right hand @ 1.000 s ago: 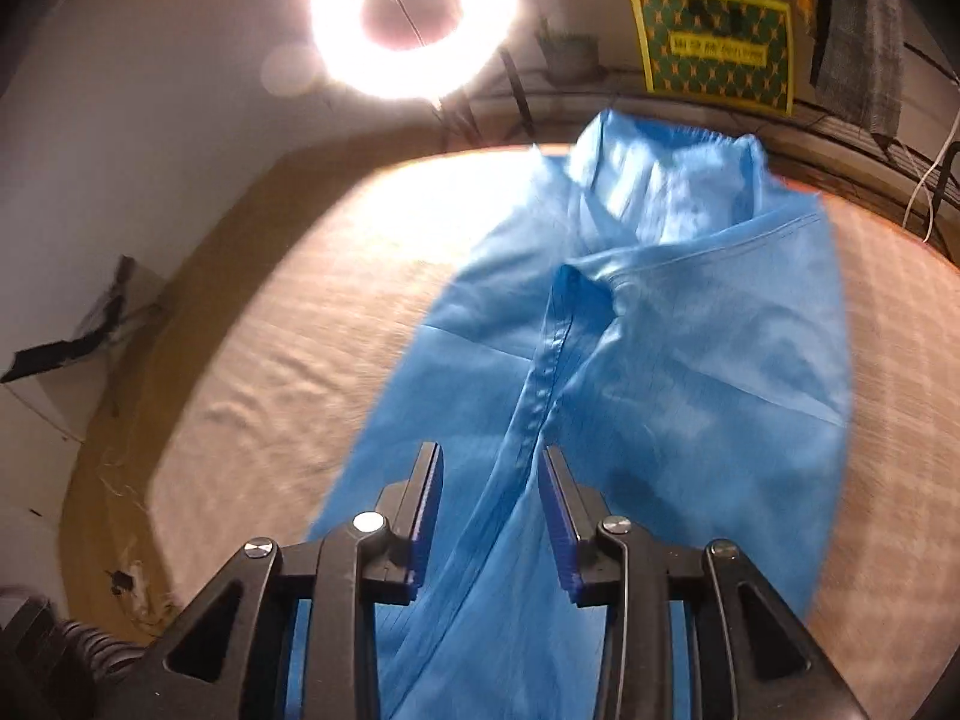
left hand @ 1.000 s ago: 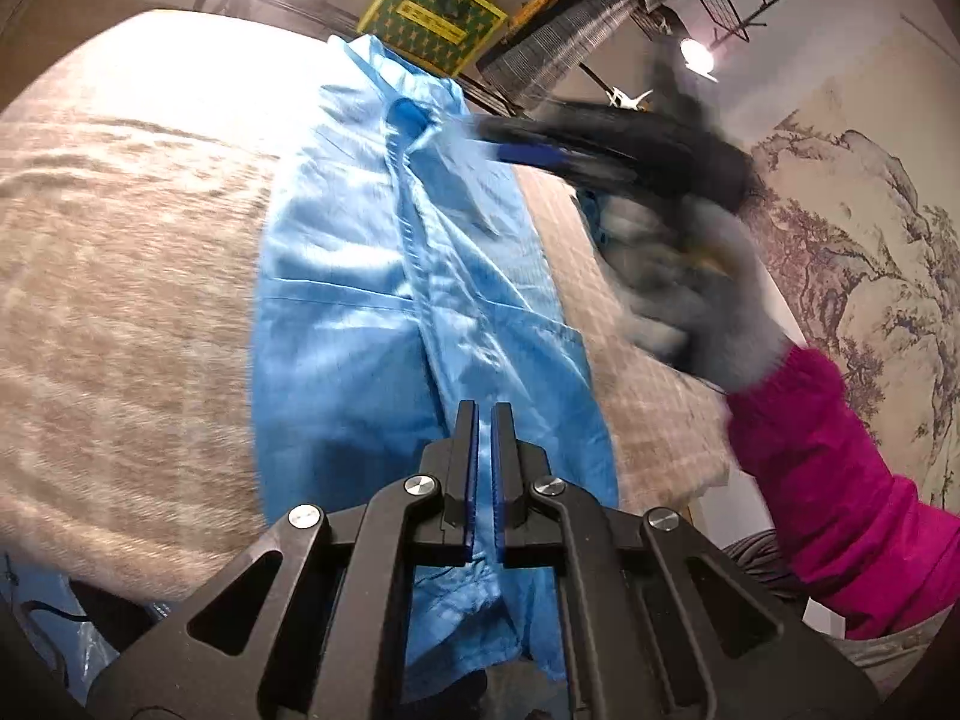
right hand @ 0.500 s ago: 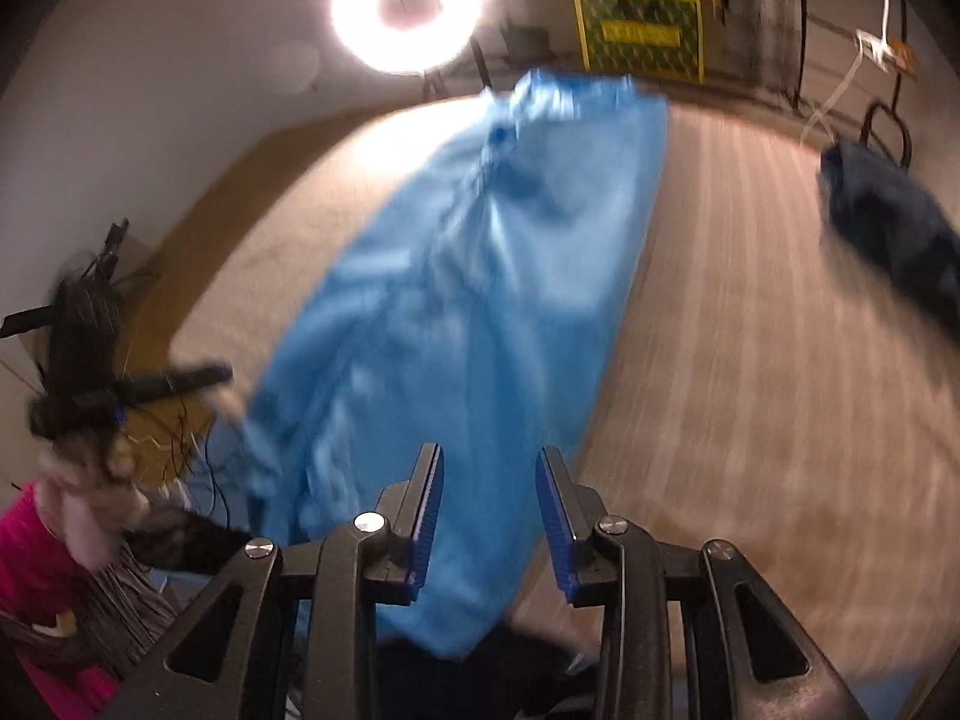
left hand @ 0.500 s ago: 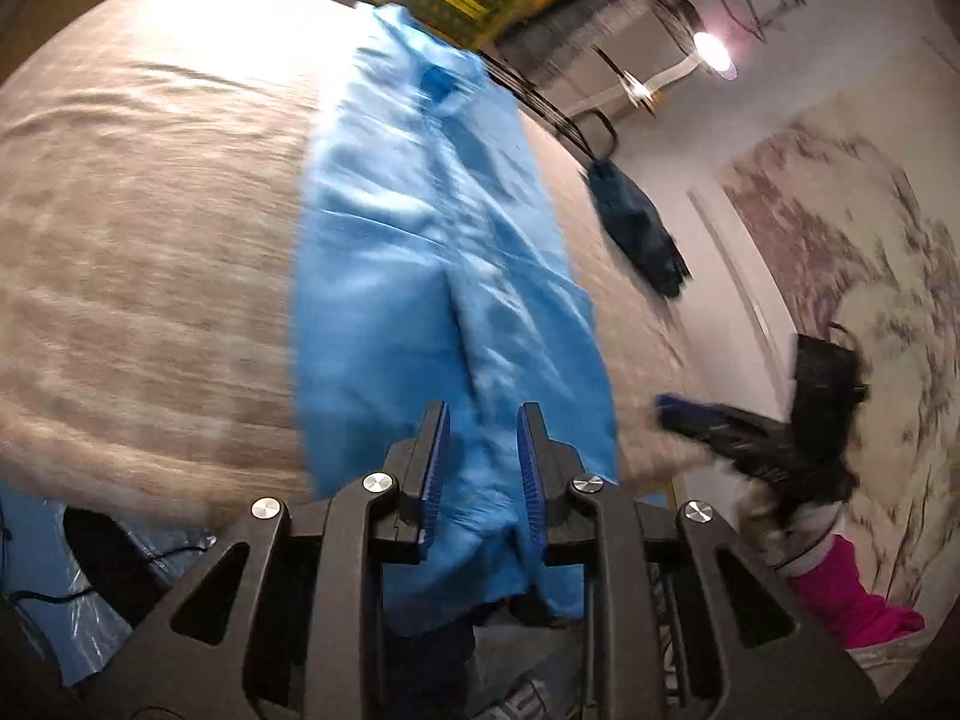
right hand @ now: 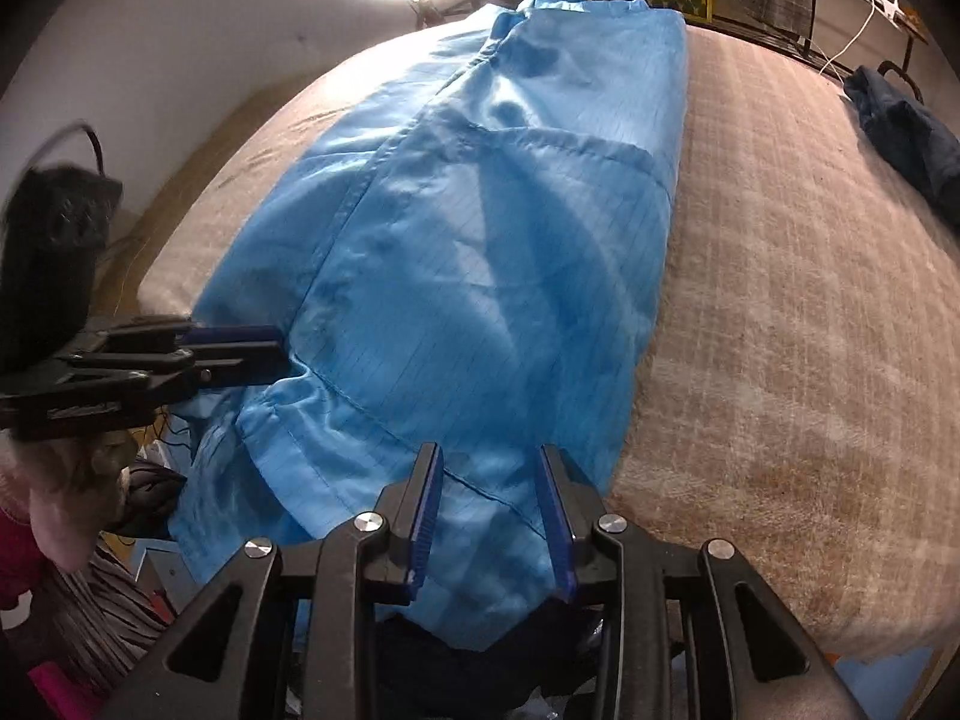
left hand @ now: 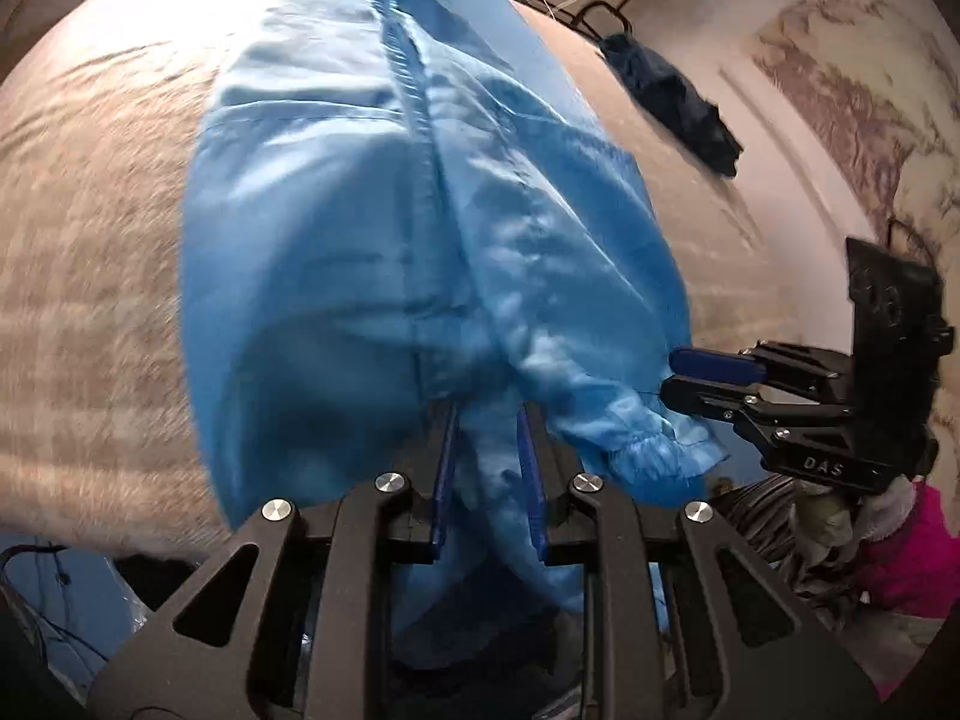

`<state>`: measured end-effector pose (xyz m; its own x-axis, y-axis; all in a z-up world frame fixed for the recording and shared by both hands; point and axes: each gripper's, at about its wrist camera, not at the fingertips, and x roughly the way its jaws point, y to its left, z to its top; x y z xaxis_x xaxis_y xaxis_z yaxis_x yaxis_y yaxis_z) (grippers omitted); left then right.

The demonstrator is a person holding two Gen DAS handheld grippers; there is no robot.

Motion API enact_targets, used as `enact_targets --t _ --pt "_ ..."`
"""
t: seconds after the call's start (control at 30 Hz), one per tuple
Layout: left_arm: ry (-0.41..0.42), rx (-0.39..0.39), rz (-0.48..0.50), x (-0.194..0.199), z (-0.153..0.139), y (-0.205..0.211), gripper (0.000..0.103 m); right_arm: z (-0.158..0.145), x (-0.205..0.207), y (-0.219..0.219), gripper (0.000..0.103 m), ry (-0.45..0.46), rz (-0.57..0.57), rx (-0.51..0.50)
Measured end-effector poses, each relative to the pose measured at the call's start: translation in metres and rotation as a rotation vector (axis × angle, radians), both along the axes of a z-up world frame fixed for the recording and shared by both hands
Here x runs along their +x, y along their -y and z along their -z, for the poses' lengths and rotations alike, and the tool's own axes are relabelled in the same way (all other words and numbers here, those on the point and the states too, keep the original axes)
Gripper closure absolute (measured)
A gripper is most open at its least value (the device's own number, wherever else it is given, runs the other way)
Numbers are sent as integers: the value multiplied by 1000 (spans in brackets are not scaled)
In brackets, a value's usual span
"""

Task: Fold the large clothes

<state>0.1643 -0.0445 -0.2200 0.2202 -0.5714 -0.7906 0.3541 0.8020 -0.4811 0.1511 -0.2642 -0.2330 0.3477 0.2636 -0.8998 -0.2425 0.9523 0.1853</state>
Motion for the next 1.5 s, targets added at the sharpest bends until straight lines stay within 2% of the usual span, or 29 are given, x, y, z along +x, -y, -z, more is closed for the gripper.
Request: enact_targets --t 0.1,0.13,0.17,0.2,0.23,0.3,0.43,0.53,0.57,0.7,0.8,0.97,1.03,1.1,1.23,1.27,1.3,1.33,1.37,1.4,1.5 --pt "16 -55 -27 -5 -16 -21 82 -12 -7 11 67 -2 15 69" --pt "18 -73 -34 -8 -21 -29 82 -17 -10 15 63 1 24 88" --pt "19 -92 -47 -11 -26 -40 82 -22 -14 22 49 9 37 101" --pt "11 -115 -64 -14 -29 -54 77 -29 -22 32 38 25 53 116" --pt "-6 -133 -85 -16 -31 -67 61 -32 -26 38 34 28 56 130" --pt "-51 -173 -143 -16 -26 -92 41 -29 -33 51 32 -8 54 169" --pt "-150 -218 -212 -7 -5 -116 40 -3 -35 66 32 -100 82 251" --pt "-266 -332 -247 2 20 -121 40 9 -31 70 26 -116 82 352" --pt "-287 -345 -253 4 24 -120 40 8 -31 70 25 -114 76 378" --pt "-270 -344 -205 5 24 -105 40 9 -32 69 44 -153 55 439" --pt "-282 -349 -176 5 25 -95 40 18 -29 58 49 -198 29 433" --pt "-335 -357 -129 2 35 -89 46 32 -24 47 51 -250 12 466" --pt "-349 -340 -104 2 38 -80 57 38 -17 42 64 -275 19 519" --pt "-342 -325 -84 1 37 -74 61 37 -11 35 71 -288 10 562" --pt "-379 -341 -91 4 45 -73 61 32 -3 16 72 -288 -58 579" --pt "-389 -350 -95 5 47 -71 63 32 -3 15 72 -290 -57 576" --pt "-390 -348 -90 5 47 -70 79 33 -1 12 73 -293 -52 575" --pt "-383 -341 -73 5 46 -66 89 33 0 10 77 -292 -49 583" --pt "-364 -333 -63 4 41 -64 90 34 1 7 90 -289 -49 588" --pt "-344 -329 -55 4 36 -63 95 33 2 6 96 -279 -50 587" --pt "-313 -369 -57 7 20 -61 97 30 1 3 99 -250 -62 590"
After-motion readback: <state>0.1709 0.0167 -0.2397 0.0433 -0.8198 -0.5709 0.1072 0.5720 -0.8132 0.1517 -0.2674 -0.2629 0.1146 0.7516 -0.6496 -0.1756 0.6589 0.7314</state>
